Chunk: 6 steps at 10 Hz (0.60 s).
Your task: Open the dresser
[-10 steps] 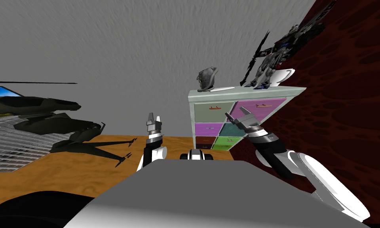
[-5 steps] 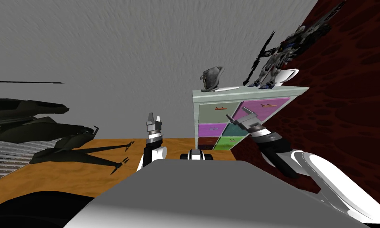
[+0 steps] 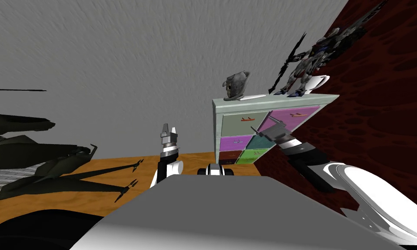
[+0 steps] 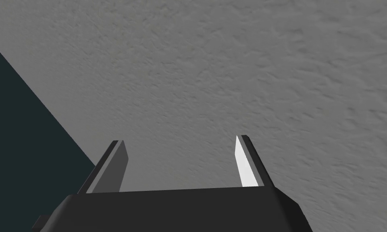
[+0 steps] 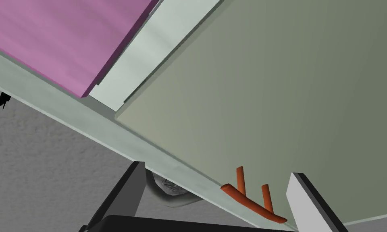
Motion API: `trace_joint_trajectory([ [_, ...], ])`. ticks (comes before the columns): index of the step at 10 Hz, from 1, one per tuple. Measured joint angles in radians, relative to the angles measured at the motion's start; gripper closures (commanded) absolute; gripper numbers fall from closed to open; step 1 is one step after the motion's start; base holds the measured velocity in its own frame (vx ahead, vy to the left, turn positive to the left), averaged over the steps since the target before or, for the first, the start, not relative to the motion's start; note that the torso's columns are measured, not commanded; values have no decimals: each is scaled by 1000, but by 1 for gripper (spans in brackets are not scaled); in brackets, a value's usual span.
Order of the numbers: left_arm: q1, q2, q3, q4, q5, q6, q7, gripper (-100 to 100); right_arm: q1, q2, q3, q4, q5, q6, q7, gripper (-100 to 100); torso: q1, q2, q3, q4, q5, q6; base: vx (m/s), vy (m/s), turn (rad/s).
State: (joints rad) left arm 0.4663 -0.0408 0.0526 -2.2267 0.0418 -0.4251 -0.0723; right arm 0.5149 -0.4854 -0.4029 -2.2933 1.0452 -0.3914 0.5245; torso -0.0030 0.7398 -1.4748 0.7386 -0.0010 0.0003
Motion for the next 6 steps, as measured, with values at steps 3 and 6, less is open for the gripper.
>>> trace_joint_trajectory([
  [3,0,0,0,0,0,0,0,0,7,-48,-37,10,81,6,53,-100,7,-2,-2,-1,2,0,33,153,-104],
  [6,0,0,0,0,0,0,0,0,12,-94,-71,17,145,9,94,-100,0,-2,-1,-1,0,0,38,79,-78],
])
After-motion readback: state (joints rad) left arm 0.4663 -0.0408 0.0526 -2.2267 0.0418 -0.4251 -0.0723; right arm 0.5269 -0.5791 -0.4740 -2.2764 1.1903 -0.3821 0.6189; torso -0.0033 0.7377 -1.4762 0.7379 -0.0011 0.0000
